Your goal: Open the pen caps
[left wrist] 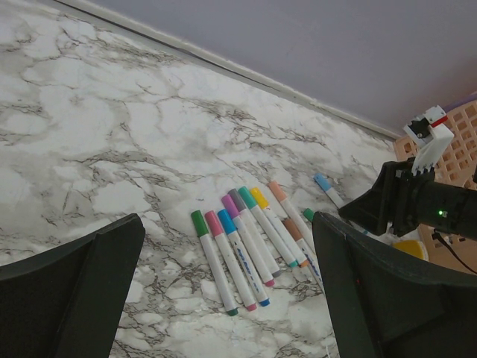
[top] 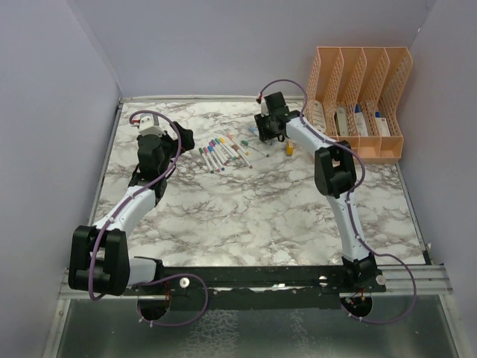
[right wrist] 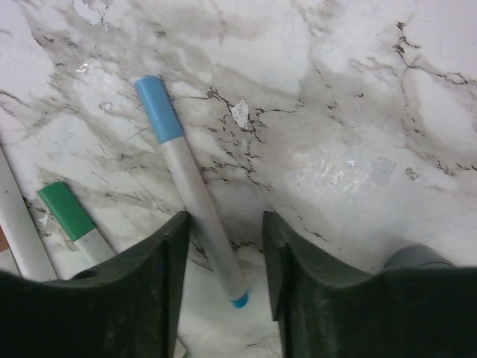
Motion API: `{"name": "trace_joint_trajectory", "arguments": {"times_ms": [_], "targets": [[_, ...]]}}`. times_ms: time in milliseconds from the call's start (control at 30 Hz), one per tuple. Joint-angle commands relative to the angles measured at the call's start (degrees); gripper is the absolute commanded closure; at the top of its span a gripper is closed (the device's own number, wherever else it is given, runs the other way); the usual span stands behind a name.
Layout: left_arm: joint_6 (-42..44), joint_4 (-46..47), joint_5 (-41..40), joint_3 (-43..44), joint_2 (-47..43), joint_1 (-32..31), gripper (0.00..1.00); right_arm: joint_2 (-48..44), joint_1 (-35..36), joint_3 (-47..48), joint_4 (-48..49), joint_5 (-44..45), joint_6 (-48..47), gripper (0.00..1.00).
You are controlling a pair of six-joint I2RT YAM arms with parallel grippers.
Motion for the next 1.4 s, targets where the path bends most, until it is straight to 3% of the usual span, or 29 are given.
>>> {"name": "trace_joint_trajectory", "arguments": {"times_ms": [0, 300, 700, 967, 1133, 1367], "targets": [[-0.51, 0.98, 1.1, -0.52, -1.16, -0.01, 0.01, -0.31, -0.33, -3.18, -2.82, -1.99, -0.13, 0.65], [-1.16, 0.98, 1.69, -0.37, -0.95, -0.01, 0.01, 0.17, -0.32, -2.84, -3.56, -3.88, -0.91, 0.98], [-2.45, 0.96, 2.48, -0.19, -1.11, -0.01, 0.01, -9.04, -0.36, -10.21, 6.42, -5.0, 0.63, 0.99], [-6.13, 2.91, 7.27, 0.11, 0.86, -0.01, 0.01, -20.84, -0.23, -21.65, 17.97, -9.65, 3.67, 0.99], [-8.93, 6.0, 11.13, -0.17, 2.24, -0.02, 0.03, -26.16, 0.06, -27.19, 20.81, -12.61, 5.13, 0.99], [-12.24, 9.72, 14.84, -0.1, 4.6, -0.1, 0.06, -33.13, 2.61, -35.81, 23.36, -10.07, 5.8, 0.99]]}}
